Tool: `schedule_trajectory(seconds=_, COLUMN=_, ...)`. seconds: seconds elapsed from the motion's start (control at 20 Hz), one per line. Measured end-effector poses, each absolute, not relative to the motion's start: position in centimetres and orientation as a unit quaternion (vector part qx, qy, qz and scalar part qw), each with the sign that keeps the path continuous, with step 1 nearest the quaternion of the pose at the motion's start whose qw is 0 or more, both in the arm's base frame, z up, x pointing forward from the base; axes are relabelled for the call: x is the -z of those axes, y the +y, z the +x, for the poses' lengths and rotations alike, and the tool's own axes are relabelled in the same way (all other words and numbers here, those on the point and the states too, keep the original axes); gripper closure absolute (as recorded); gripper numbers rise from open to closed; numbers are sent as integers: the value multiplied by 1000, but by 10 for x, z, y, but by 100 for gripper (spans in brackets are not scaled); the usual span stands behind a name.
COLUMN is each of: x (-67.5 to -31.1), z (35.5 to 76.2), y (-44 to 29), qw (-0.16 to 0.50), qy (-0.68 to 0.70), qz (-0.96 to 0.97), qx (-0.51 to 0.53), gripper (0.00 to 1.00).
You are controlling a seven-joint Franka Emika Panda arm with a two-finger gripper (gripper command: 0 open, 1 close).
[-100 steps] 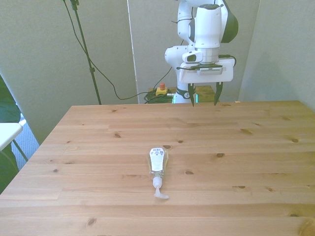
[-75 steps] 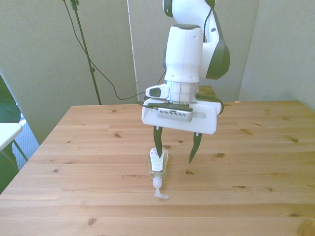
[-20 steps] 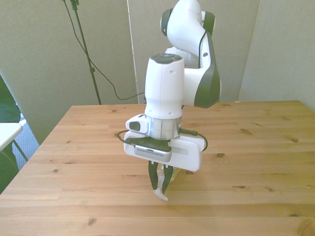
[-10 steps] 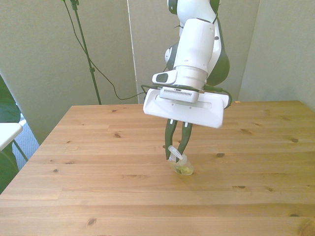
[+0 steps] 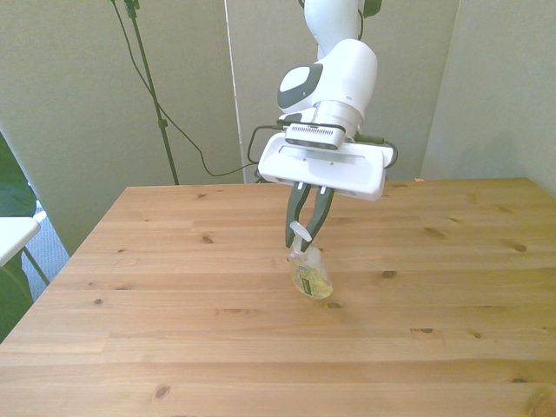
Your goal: Stand the sanitizer
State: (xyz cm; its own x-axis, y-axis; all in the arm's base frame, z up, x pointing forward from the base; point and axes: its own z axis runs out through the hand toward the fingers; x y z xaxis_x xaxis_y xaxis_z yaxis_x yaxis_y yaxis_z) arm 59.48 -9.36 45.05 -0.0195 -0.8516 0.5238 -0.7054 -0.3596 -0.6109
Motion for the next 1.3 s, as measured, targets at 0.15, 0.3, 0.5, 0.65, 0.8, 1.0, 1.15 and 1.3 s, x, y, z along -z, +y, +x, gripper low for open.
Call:
schedule_trajectory(seconds=0.15, x=-456, z=596, y=-83, qw=90, qy=564, qz=-676, qx=465, gripper=100)
schedule_trajectory(seconds=0.3, x=-453, z=600, y=-71, qw=85, qy=566, qz=-659, qx=489, gripper=100)
schedule_trajectory(seconds=0.5, x=-429, z=597, y=-48, qw=74, qy=561, qz=-650, qx=508, gripper=100)
schedule_trajectory(seconds=0.65, x=-430, z=597, y=-42, qw=65, qy=558, qz=-650, qx=512, gripper=100)
schedule_trajectory(seconds=0.8, x=-430, z=597, y=-42, qw=65, qy=558, qz=-650, qx=512, gripper=100)
schedule_trajectory(seconds=1.0, x=-424, z=595, y=-41, qw=62, qy=559, qz=-653, qx=508, gripper=100)
schedule_trajectory(seconds=1.15, x=-422, z=594, y=-41, qw=61, qy=559, qz=-654, qx=506, gripper=100)
schedule_trajectory(seconds=1.3, x=-421, z=593, y=-40, qw=61, qy=559, qz=-655, qx=505, gripper=0)
